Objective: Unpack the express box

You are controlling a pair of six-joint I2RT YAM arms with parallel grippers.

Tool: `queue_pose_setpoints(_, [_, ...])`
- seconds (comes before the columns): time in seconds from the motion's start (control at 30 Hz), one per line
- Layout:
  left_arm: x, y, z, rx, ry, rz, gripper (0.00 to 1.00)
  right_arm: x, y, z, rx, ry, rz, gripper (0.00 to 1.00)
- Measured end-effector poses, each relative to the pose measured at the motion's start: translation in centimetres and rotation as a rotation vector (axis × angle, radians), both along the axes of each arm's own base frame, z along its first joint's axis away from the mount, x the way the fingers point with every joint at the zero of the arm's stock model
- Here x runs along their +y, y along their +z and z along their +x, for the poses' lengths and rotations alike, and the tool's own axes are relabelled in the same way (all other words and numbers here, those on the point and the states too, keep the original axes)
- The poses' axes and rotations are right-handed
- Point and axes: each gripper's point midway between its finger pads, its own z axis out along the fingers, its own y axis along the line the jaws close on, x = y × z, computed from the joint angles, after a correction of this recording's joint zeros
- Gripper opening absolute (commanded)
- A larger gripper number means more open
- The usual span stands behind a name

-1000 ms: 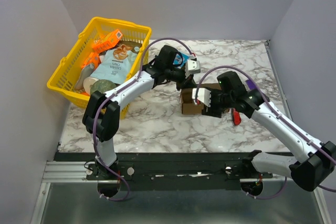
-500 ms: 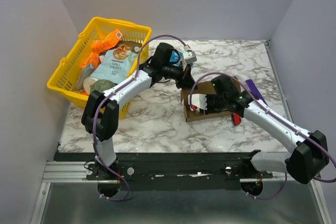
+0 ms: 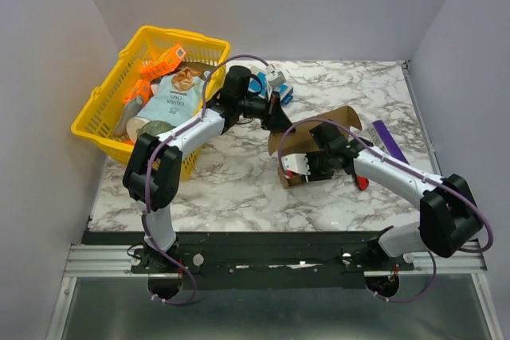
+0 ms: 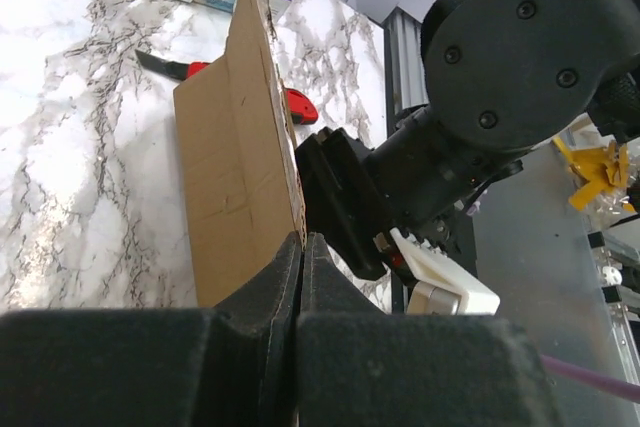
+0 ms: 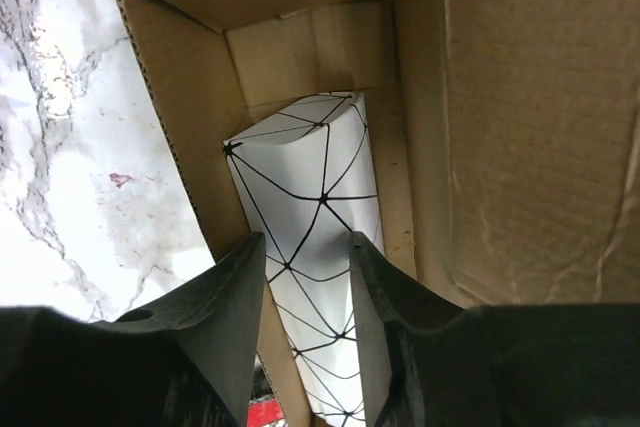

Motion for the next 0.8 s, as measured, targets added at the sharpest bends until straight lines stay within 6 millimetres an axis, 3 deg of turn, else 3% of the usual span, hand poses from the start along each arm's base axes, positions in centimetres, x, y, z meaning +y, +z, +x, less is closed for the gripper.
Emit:
queue_pose_setpoints(0.23, [-0.2,-0.2,-0.1,0.017,-0.013,-0.008,0.03,0.0,-1.1,-0.1,0.026,0.020,-0.023,0.56])
queue_pose_setpoints(0.53, [-0.2,-0.8,0.8,0.062,-0.047,-0.023,0.03,0.5,-2.3,0.8,0.073,0.020,-0.057,0.70])
queue_pose_setpoints(0.67, [-0.2,-1.2,1.2,0.084,-0.058,-0.026,0.03,0.6,-2.5,0.9,0.091,0.006,-0.062,0.53])
queue_pose_setpoints(0.8, [-0.3,-1.0,1.2,0.096,-0.079,-0.034,0.03,0.8,-2.1,1.3,0.031,-0.017,-0.013,0.49])
